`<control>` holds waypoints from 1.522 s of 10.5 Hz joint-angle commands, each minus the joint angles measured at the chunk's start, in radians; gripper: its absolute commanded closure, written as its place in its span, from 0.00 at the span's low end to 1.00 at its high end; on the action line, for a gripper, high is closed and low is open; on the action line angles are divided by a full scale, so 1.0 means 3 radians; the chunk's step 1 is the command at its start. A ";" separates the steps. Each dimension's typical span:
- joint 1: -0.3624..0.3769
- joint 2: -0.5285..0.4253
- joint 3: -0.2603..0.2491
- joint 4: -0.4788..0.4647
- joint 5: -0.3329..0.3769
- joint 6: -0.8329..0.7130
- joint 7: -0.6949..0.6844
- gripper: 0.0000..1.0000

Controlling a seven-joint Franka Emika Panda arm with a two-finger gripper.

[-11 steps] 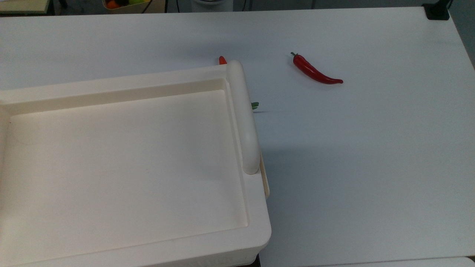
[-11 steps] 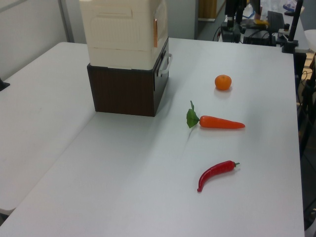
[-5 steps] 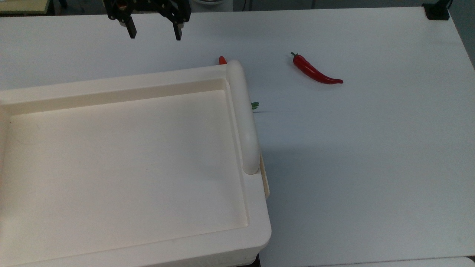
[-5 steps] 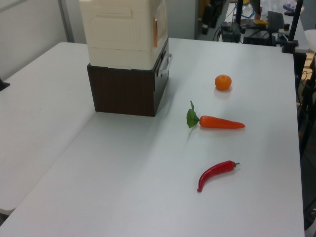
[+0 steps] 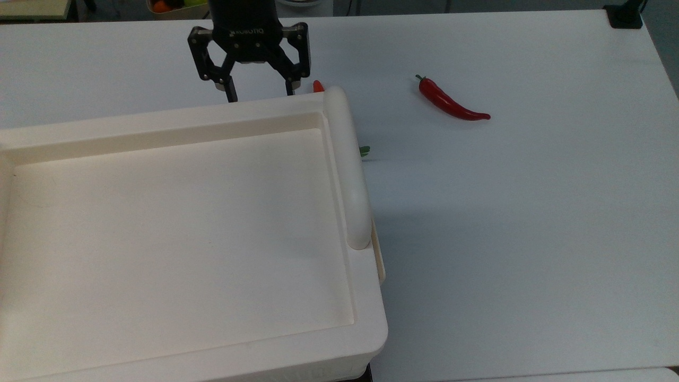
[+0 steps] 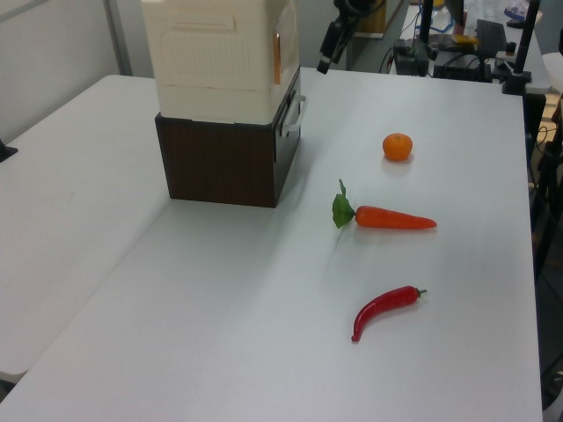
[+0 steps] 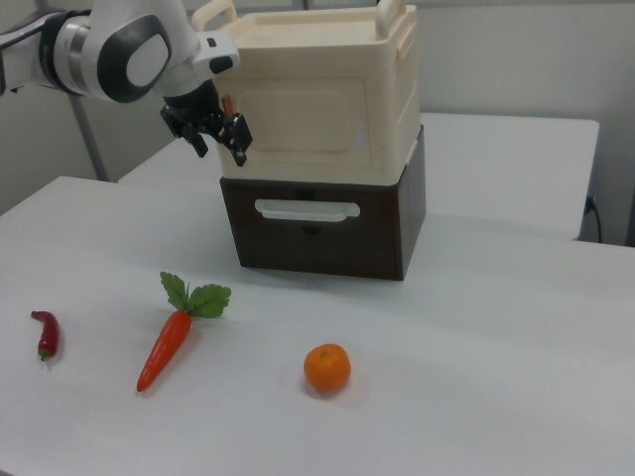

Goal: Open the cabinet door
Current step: 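Lower the open gripper to the edge of the cream cabinet door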

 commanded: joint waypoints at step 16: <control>0.0266 0.0368 -0.0087 0.0237 -0.0181 0.0910 0.0215 1.00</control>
